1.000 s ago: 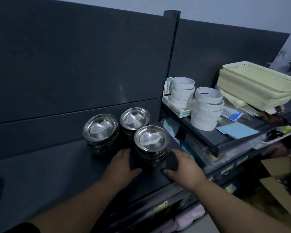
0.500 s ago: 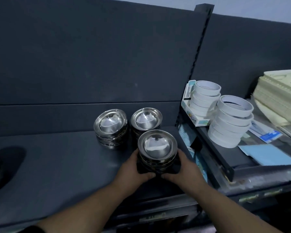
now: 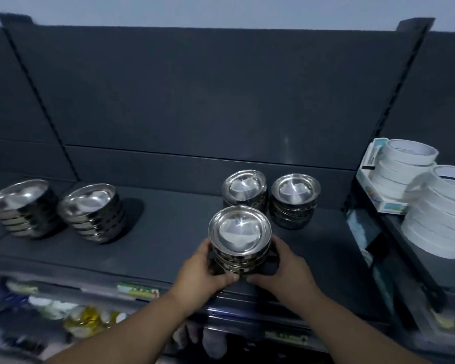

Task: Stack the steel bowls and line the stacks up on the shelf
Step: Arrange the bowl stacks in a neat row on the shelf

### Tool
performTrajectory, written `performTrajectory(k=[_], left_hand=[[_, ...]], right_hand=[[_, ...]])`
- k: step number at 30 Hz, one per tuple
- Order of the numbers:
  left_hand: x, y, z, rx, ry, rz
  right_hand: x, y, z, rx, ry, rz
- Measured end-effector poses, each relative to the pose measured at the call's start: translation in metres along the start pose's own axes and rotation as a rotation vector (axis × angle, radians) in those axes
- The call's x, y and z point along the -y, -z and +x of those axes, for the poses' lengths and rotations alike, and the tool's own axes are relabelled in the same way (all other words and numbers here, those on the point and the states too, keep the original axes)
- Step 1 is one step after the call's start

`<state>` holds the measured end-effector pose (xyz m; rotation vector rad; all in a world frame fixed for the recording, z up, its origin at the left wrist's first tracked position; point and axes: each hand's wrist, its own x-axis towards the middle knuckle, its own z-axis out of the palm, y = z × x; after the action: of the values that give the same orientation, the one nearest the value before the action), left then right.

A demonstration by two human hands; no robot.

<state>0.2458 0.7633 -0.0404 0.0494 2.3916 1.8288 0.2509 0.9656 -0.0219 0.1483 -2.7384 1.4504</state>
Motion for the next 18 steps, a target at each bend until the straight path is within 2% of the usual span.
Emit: performTrajectory(k=[6, 12, 18], left_hand=[[0.021, 0.081, 0.002, -0.041, 0.001, 0.007], [0.041, 0.159, 0.024, -0.020, -0.019, 0.039], [0.046, 0.197, 0.046, 0.020, -0.082, 0.212]], right_hand=[[0.042, -0.069, 0.025, 0.048, 0.004, 0.017], [0.083, -0.135, 0.051, 0.003, -0.042, -0.011], [0.102, -0.164, 0.062, -0.056, -0.081, -0.047]])
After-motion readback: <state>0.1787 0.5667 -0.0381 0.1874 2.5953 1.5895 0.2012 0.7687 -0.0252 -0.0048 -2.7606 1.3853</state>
